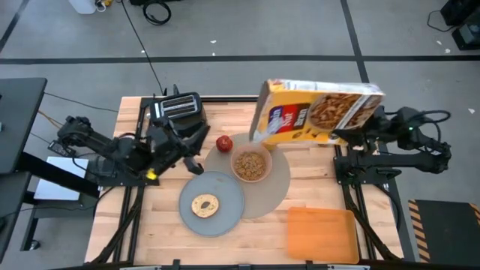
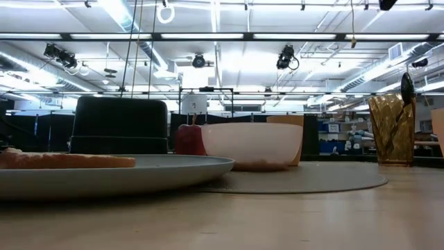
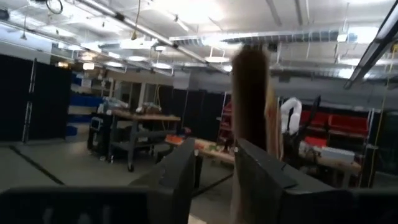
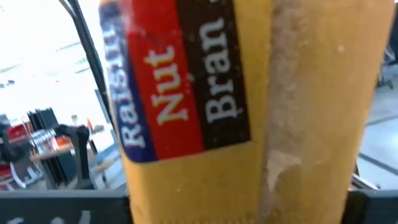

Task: Arrange a breakfast setting
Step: Pour the cereal from the yellow cereal box into the orange bowl

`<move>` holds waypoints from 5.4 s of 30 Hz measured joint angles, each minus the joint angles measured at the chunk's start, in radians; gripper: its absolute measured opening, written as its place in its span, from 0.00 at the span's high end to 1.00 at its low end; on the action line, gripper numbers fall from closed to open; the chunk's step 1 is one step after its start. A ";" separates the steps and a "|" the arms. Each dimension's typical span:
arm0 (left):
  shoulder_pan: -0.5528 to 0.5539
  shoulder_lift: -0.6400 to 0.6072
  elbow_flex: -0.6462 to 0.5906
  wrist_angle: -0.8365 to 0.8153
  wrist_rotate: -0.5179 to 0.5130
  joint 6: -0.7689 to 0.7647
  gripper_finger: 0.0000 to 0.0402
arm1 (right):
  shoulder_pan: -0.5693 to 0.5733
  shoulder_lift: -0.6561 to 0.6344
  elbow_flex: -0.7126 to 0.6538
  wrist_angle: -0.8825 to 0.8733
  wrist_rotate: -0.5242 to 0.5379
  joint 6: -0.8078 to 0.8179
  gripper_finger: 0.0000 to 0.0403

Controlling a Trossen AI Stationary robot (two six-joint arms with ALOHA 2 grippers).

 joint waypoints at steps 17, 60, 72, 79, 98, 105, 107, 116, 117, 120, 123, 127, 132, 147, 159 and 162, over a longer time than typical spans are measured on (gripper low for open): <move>0.223 0.336 0.000 0.128 0.401 -0.434 0.38 | 0.001 0.278 0.000 0.602 -0.046 -0.004 0.63; 0.404 0.356 0.301 0.005 0.836 -0.371 0.94 | 0.078 0.695 0.049 0.823 -0.047 -0.072 0.41; 0.411 0.102 0.301 -0.586 0.739 -0.282 0.96 | 0.082 0.572 0.132 0.209 -0.034 -0.065 0.33; 0.475 0.047 0.301 -0.886 0.632 -0.328 0.96 | 0.079 0.467 0.132 -0.050 0.210 -0.004 0.33; 1.022 0.361 0.297 -0.955 1.242 -0.120 0.96 | 0.029 0.422 0.132 0.060 0.381 -0.237 0.34; 1.098 0.480 0.299 -0.896 1.426 -0.035 0.96 | -0.027 0.437 0.132 0.120 0.388 -0.290 0.34; 1.100 0.526 0.298 -0.895 1.438 -0.016 0.96 | -0.053 0.457 0.132 0.143 0.388 -0.293 0.34; 1.057 0.665 0.298 -0.709 1.458 0.005 0.94 | -0.176 0.568 0.132 0.178 0.310 -0.300 0.33; 1.049 0.674 0.298 -0.675 1.459 0.000 0.94 | -0.191 0.573 0.132 0.188 0.302 -0.300 0.33; 1.026 0.705 0.298 -0.599 1.457 -0.019 0.93 | -0.232 0.572 0.132 0.230 0.282 -0.287 0.32; 1.008 0.736 0.298 -0.573 1.429 -0.019 0.94 | -0.266 0.569 0.149 0.188 0.246 -0.267 0.30; 1.007 0.760 0.298 -0.571 1.374 -0.018 0.95 | -0.289 0.568 0.168 0.121 0.219 -0.227 0.28; 1.027 0.762 0.299 -0.576 1.348 -0.023 0.94 | -0.287 0.568 0.168 0.121 0.208 -0.204 0.27; 1.064 0.732 0.299 -0.709 1.348 -0.042 0.67 | -0.289 0.568 0.168 0.124 0.140 -0.161 0.13; 1.067 0.650 0.299 -0.738 1.341 -0.017 0.52 | -0.307 0.568 0.168 0.123 0.122 -0.161 0.13; 1.067 0.639 0.299 -0.740 1.340 -0.018 0.52 | -0.307 0.568 0.168 0.123 0.121 -0.161 0.13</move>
